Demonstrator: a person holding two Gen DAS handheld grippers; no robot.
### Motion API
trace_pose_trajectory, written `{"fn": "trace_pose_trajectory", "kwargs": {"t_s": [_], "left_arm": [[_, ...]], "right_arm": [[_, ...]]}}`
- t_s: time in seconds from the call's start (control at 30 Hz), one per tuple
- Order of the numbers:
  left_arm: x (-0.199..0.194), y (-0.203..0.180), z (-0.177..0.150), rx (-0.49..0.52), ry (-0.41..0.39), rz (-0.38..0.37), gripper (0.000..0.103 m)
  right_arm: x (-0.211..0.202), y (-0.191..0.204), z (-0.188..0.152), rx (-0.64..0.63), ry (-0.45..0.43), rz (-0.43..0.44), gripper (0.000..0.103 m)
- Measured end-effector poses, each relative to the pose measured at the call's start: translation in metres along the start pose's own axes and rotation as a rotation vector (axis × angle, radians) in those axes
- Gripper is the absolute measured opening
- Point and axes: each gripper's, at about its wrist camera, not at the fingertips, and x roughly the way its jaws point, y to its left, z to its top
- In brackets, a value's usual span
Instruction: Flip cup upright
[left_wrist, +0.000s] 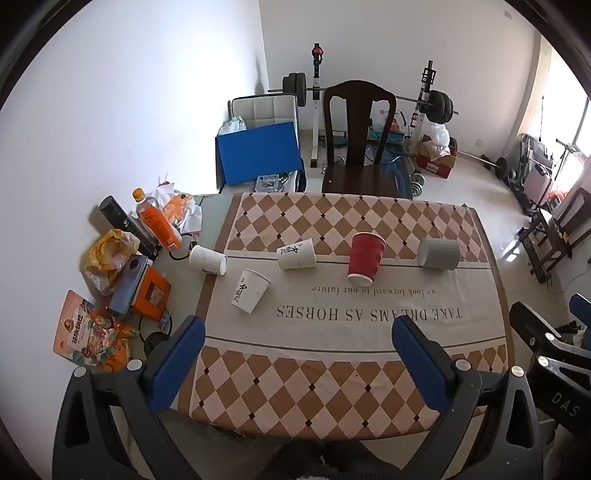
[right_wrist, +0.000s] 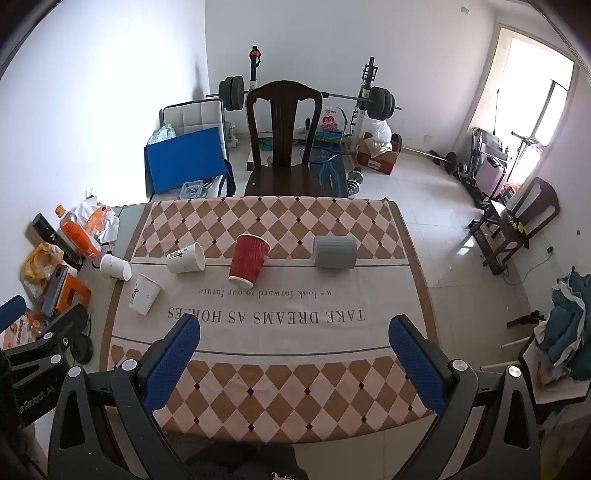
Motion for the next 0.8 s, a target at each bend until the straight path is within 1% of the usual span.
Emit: {"fn": "trace_pose_trajectory", "kwargs": {"t_s": [0.3, 0.37, 0.8], "left_arm": [[-0.001, 0.0, -0.001, 0.002, -0.007, 0.005, 0.103], [-0.002, -0.001, 0.0, 0.004, -0.004, 0.004, 0.103], [-0.007, -0.003, -0.002, 0.0, -0.007, 0.004, 0.103]], "right_arm": [[-0.001, 0.004, 0.0, -0.002, -0.004, 0.003, 0.103], [0.0, -0.002, 0.002, 0.009, -0.003, 0.011, 0.103], [-0.008, -0.008, 0.005, 0.007, -0.011, 0.0, 0.103]]}}
